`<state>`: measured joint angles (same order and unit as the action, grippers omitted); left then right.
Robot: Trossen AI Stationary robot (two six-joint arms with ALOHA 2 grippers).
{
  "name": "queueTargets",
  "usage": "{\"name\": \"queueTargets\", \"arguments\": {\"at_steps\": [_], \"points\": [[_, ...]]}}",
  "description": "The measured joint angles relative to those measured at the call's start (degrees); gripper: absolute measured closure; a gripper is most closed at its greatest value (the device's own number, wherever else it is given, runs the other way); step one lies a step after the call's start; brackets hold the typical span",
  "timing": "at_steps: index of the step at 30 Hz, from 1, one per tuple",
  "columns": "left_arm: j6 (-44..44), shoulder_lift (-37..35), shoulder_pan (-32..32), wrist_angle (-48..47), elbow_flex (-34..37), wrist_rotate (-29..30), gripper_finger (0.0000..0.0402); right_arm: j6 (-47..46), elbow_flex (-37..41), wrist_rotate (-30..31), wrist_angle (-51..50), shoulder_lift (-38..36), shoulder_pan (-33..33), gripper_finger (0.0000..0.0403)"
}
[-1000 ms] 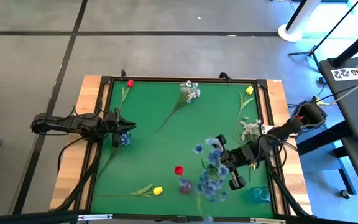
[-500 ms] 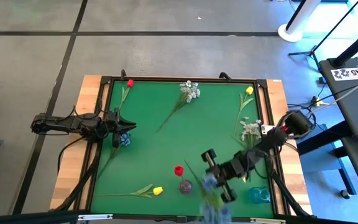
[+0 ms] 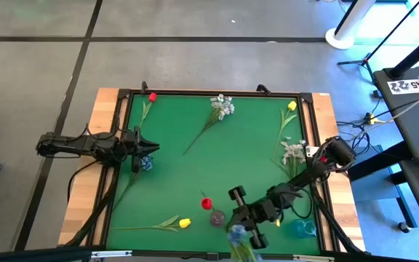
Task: Sort flowers into vase by color
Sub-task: Put the right blue flowers into the violet vase
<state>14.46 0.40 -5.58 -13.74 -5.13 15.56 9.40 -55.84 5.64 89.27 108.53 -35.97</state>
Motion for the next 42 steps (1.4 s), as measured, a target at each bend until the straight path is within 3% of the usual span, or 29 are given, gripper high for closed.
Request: {"name": "queueTargets", "arguments": {"at_steps": [7,10,12,16,22,26,33,38,42], "points": [[-0.01,0.0,0.0,0.02,0.0,-0.01,0.0349,-12.43,10.21,6.64,-0.2,-4.7,-0.83,0.0403],[0.0,0.0,-0.01,0.01,0.0,0.0,0.0349,-13.65,17.73,6.73,-0.06,-11.08,-1.21,0.0403],[0.02,0.0,-0.01,-0.01,0.0,0.01,0.0349,-14.88,22.38,3.56,-3.58,-17.08,-1.14,0.0403],[0.0,0.0,-0.02,0.0,0.0,0.01,0.0349,-15.2,27.32,1.0,-29.54,-30.53,-1.14,0.0403],[0.0,0.0,0.0,0.0,0.0,0.01,0.0349,-14.79,25.26,2.38,-72.65,-43.61,-1.18,0.0403],[-0.01,0.0,0.0,0.0,0.0,0.01,0.0349,-14.13,24.66,5.69,-88.97,-43.1,-1.13,0.0403],[-0.01,0.0,-0.01,0.0,0.0,-0.01,0.0349,-11.69,24.28,8.24,-95.25,-35.49,-1.11,0.0389],[-0.01,0.0,-0.01,0.0,0.0,0.01,0.0349,-15.37,19.05,7.82,-108.73,-32.81,-1.03,0.032],[0.02,0.0,-0.02,0.0,0.0,0.01,0.0349,-17.97,17.73,5.75,-109.56,-30.52,-0.53,0.025]]}}
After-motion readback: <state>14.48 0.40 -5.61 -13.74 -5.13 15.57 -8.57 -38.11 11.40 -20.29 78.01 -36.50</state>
